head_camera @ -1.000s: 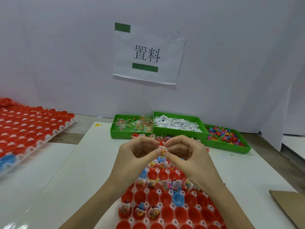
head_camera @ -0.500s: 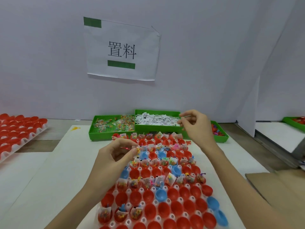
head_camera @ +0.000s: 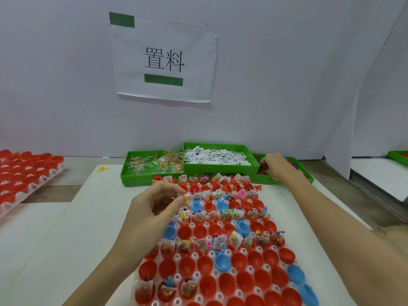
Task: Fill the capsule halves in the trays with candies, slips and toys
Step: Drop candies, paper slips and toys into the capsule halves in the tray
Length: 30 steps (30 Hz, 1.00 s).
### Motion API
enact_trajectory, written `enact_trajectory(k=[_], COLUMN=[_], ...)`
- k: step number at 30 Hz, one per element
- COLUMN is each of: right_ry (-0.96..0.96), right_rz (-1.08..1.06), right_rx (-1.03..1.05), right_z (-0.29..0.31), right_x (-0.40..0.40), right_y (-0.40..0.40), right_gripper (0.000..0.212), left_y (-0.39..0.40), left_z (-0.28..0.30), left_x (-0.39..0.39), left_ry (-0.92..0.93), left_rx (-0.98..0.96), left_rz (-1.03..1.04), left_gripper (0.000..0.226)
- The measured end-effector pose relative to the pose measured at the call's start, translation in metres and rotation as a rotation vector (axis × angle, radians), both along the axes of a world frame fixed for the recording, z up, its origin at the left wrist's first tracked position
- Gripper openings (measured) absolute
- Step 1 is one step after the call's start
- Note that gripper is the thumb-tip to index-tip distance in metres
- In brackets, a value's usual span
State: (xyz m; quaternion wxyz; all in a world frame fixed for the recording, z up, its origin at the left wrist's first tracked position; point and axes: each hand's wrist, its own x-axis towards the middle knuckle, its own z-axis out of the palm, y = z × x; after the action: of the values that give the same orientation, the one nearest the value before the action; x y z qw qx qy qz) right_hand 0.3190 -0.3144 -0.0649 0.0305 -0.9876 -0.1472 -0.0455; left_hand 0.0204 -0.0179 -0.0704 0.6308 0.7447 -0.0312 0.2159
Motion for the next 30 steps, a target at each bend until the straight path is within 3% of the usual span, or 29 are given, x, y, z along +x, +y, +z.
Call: enact_trajectory(k=[3, 7, 12, 15, 23, 30], right_ry=[0.033, -0.002, -0.189, -0.209, -0.063, 0.098], right_rz=[-0.043, -0.105, -0.101, -0.083, 0.249, 0.583], right_rx=[0.013, 0.114, 0.516, 0.741, 0.995, 0.919], right_z=[0.0, -0.002, 0.002, 0.013, 0.028, 0.034], right_x=[0.001, -0.004, -0.028, -0.058, -0.186, -0.245], right_y=[0.0, -0.005, -0.006, -0.002, 0.044, 0.075], right_gripper=[0.012, 0.018, 0.02, 0.02, 0.01, 0.011], left_y=[0.0, 0.0, 0.0, -0.001, -0.011, -0.018], left_z=[-0.001, 0.0, 0.001, 0.002, 0.005, 0.008], left_x=[0.0, -0.001, -0.002, -0.003, -0.01, -0.012], left_ry=[0.001, 0.002, 0.026, 0.038, 0.011, -0.061], left_rx=[0.009, 0.003, -0.006, -0.005, 0.02, 0.051], left_rz=[-0.015, -0.021, -0.01, -0.015, -0.113, -0.204], left_gripper=[0.017, 0.016, 0.011, 0.01, 0.012, 0.011])
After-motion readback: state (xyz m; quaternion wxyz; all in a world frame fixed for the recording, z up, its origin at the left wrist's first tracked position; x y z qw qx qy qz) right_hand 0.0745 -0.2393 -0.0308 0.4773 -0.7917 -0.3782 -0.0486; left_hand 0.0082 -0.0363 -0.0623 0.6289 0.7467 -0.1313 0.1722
